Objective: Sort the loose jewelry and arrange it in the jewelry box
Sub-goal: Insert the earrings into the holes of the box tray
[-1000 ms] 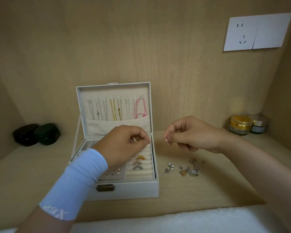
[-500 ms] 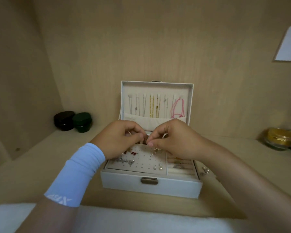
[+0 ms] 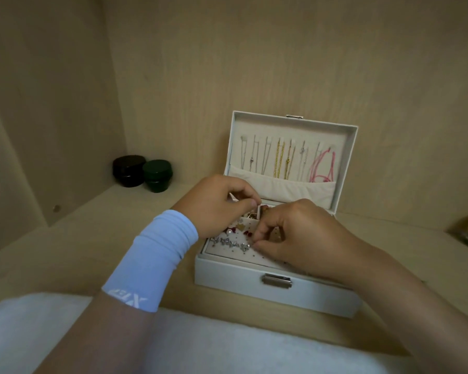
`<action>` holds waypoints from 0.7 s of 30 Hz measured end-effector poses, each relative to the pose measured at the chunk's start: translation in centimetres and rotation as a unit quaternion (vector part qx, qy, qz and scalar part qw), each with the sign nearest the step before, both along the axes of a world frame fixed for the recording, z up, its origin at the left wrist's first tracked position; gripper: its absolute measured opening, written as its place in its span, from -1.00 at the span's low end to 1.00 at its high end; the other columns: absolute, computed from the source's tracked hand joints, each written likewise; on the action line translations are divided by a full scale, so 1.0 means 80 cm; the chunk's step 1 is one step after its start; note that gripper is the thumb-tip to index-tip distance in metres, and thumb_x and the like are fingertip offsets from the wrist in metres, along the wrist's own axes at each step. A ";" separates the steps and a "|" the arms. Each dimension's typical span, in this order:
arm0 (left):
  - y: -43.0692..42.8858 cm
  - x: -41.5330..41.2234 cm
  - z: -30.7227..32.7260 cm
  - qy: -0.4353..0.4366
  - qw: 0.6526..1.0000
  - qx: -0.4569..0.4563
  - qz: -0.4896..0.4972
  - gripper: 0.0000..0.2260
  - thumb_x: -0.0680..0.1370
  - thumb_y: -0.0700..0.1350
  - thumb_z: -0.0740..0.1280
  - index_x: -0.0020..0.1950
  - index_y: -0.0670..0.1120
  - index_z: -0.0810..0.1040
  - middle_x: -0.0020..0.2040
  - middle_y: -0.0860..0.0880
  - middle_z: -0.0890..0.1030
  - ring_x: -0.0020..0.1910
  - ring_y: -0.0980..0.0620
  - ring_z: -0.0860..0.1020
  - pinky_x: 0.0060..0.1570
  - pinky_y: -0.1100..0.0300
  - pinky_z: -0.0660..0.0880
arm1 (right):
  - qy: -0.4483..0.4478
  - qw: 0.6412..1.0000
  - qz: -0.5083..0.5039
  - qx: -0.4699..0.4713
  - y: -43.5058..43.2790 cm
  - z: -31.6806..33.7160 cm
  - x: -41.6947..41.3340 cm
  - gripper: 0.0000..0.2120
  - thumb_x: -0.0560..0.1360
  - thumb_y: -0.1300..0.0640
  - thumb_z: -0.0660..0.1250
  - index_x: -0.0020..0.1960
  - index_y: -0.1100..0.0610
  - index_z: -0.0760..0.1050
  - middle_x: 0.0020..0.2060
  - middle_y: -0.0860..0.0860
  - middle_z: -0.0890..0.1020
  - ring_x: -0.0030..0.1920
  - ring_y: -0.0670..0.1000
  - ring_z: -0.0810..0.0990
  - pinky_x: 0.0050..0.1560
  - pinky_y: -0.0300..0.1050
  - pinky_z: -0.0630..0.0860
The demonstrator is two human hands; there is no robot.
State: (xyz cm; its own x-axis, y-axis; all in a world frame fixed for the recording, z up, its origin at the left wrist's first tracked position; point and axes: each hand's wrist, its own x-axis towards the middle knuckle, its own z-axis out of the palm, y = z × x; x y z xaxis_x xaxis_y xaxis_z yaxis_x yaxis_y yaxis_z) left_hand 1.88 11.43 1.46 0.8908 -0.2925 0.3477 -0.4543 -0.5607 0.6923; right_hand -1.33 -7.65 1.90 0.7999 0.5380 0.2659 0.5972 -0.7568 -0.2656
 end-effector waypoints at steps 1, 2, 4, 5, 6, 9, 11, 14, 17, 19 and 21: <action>-0.001 -0.001 0.000 0.000 1.000 -0.001 0.000 -0.88 0.56 -0.08 0.39 -0.07 0.14 0.69 -0.29 0.37 0.58 -0.37 0.30 0.50 -0.29 0.41 0.39 | -0.013 1.000 0.008 -0.013 0.001 -0.001 -0.001 -0.97 0.46 -0.03 0.46 -0.12 -0.13 0.68 -0.20 -0.31 0.67 -0.14 -0.26 0.59 -0.06 -0.16 0.56; -0.001 -0.001 0.000 0.001 1.000 -0.003 -0.001 -0.88 0.56 -0.09 0.39 -0.06 0.13 0.69 -0.29 0.36 0.58 -0.38 0.31 0.49 -0.30 0.44 0.38 | -0.024 0.999 0.016 -0.024 0.002 -0.001 -0.002 -0.96 0.47 -0.03 0.45 -0.12 -0.13 0.69 -0.18 -0.31 0.66 -0.12 -0.25 0.59 -0.05 -0.15 0.56; -0.003 -0.003 0.000 0.006 1.000 -0.014 -0.006 -0.88 0.55 -0.09 0.40 -0.04 0.12 0.71 -0.23 0.30 0.63 -0.37 0.27 0.50 -0.28 0.43 0.42 | -0.024 0.999 0.028 -0.039 0.000 0.001 -0.002 -0.93 0.49 -0.03 0.43 -0.10 -0.13 0.69 -0.15 -0.30 0.65 -0.08 -0.24 0.58 -0.03 -0.16 0.54; -0.003 -0.003 0.000 0.009 1.000 -0.023 -0.007 -0.88 0.55 -0.08 0.41 -0.04 0.13 0.71 -0.19 0.26 0.65 -0.34 0.24 0.53 -0.23 0.40 0.47 | -0.007 0.999 0.032 -0.038 -0.002 0.004 -0.001 -0.93 0.49 -0.02 0.42 -0.09 -0.13 0.70 -0.13 -0.30 0.65 -0.07 -0.24 0.58 -0.01 -0.17 0.53; -0.003 -0.004 -0.001 0.015 0.999 -0.034 -0.007 -0.89 0.54 -0.08 0.42 -0.03 0.13 0.71 -0.17 0.21 0.66 -0.28 0.18 0.58 -0.18 0.35 0.53 | 0.020 0.999 0.036 -0.030 -0.005 0.006 -0.001 -0.92 0.50 -0.02 0.42 -0.09 -0.12 0.70 -0.12 -0.29 0.65 -0.06 -0.25 0.58 0.01 -0.19 0.53; -0.006 -0.005 0.000 0.052 0.994 -0.093 -0.011 -0.90 0.51 -0.13 0.47 -0.01 0.04 0.68 -0.17 0.06 0.70 -0.21 0.02 0.64 -0.04 0.10 0.63 | 0.104 0.993 0.038 0.032 -0.011 0.010 0.002 -0.93 0.51 0.03 0.44 -0.09 -0.08 0.71 -0.20 -0.25 0.67 -0.19 -0.26 0.60 -0.11 -0.29 0.50; -0.008 -0.007 0.002 0.081 0.989 -0.123 -0.018 -0.91 0.49 -0.16 0.48 -0.03 -0.04 0.66 -0.16 -0.05 0.71 -0.26 0.02 0.63 -0.02 -0.04 0.62 | 0.110 0.991 0.021 0.079 -0.015 0.011 0.005 -0.92 0.52 0.05 0.43 -0.12 -0.07 0.69 -0.31 -0.27 0.65 -0.34 -0.25 0.56 -0.27 -0.40 0.40; -0.010 -0.011 0.004 0.100 0.987 -0.124 -0.028 -0.95 0.51 -0.15 0.46 -0.04 -0.06 0.68 -0.22 -0.06 0.70 -0.30 0.11 0.60 -0.05 0.05 0.61 | 0.065 0.986 -0.013 0.151 -0.022 0.015 0.012 -0.92 0.53 0.09 0.42 -0.12 -0.05 0.66 -0.42 -0.35 0.58 -0.46 -0.23 0.48 -0.38 -0.43 0.33; -0.010 -0.013 0.006 0.121 0.983 -0.137 -0.032 -0.94 0.53 -0.11 0.43 -0.04 -0.01 0.69 -0.34 0.03 0.66 -0.33 0.15 0.56 -0.17 0.19 0.54 | 0.039 0.976 -0.013 0.214 -0.021 0.017 0.011 -0.92 0.49 0.15 0.49 -0.11 -0.01 0.62 -0.35 -0.25 0.61 -0.53 -0.18 0.44 -0.43 -0.44 0.31; -0.011 -0.012 0.006 0.139 0.978 -0.156 -0.027 -0.92 0.55 -0.10 0.41 -0.01 -0.02 0.69 -0.38 0.05 0.63 -0.40 0.19 0.54 -0.27 0.26 0.49 | 0.024 0.972 -0.007 0.233 -0.018 0.012 0.010 -0.85 0.44 0.16 0.54 -0.10 -0.04 0.61 -0.23 -0.15 0.65 -0.50 -0.16 0.43 -0.40 -0.40 0.34; -0.012 -0.013 0.006 0.162 0.967 -0.194 -0.031 -0.90 0.56 -0.10 0.39 0.01 -0.06 0.68 -0.39 0.05 0.62 -0.44 0.20 0.51 -0.34 0.29 0.43 | 0.008 0.967 -0.016 0.254 -0.017 0.008 0.012 -0.81 0.41 0.16 0.56 -0.10 -0.07 0.61 -0.21 -0.13 0.65 -0.49 -0.15 0.41 -0.40 -0.33 0.38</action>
